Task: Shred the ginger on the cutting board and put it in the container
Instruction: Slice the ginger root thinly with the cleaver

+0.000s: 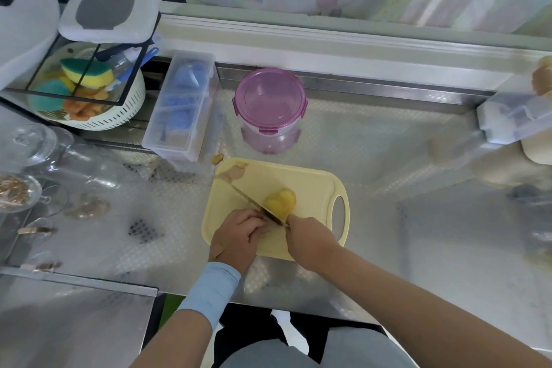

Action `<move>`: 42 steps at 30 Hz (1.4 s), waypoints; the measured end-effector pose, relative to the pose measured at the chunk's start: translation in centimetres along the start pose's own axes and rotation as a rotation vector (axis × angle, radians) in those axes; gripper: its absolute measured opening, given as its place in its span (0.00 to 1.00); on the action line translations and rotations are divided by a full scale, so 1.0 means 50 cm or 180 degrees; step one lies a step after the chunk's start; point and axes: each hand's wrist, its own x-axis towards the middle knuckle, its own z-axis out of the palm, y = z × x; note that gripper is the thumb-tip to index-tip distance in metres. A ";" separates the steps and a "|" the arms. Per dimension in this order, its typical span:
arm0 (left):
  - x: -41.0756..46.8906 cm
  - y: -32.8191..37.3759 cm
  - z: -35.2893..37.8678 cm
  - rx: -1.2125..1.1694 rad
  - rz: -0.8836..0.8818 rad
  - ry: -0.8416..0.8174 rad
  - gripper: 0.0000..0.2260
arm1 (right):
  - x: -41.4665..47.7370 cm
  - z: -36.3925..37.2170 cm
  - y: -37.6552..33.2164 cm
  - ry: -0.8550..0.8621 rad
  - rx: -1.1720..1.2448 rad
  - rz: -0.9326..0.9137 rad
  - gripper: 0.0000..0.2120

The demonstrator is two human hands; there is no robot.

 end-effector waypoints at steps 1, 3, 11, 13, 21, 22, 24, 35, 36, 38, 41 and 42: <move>0.001 0.000 -0.002 -0.0012 -0.0016 -0.0009 0.11 | 0.004 -0.007 0.006 -0.0043 0.0068 0.0042 0.11; 0.003 0.003 -0.004 -0.0005 -0.0021 -0.0056 0.11 | 0.013 -0.024 0.020 -0.0079 0.0440 0.0191 0.11; 0.002 0.004 -0.012 0.0114 0.0063 -0.0144 0.13 | -0.004 -0.039 0.048 0.0037 0.1286 -0.0193 0.04; -0.005 0.006 -0.013 0.0144 0.0069 -0.0165 0.13 | -0.007 -0.041 0.046 0.0024 0.1374 -0.0113 0.07; -0.003 0.011 -0.017 -0.0156 -0.0133 -0.0373 0.04 | -0.018 -0.057 0.045 -0.0071 0.1371 0.0167 0.12; -0.003 0.008 -0.015 -0.0178 -0.0091 -0.0371 0.05 | -0.023 -0.057 0.042 -0.0024 0.1294 0.0178 0.12; -0.003 0.004 -0.013 -0.0165 -0.0019 -0.0335 0.08 | -0.034 -0.054 0.033 0.0077 0.1036 0.0151 0.13; -0.005 -0.007 -0.003 0.0220 0.0371 0.0056 0.13 | -0.093 -0.013 0.001 0.0470 0.0268 -0.0133 0.21; -0.005 -0.010 -0.001 0.0213 0.0367 0.0054 0.13 | -0.097 -0.011 0.000 0.0474 0.0279 -0.0102 0.21; -0.006 -0.013 0.002 0.0209 0.0365 0.0088 0.13 | -0.101 -0.008 -0.002 0.0463 0.0308 -0.0039 0.21; -0.003 -0.014 0.002 0.0250 0.0394 0.0113 0.13 | -0.105 -0.005 -0.010 0.0439 0.0269 -0.0003 0.22; -0.003 -0.014 0.002 0.0274 0.0407 0.0124 0.13 | -0.105 -0.004 -0.012 0.0428 0.0281 0.0017 0.23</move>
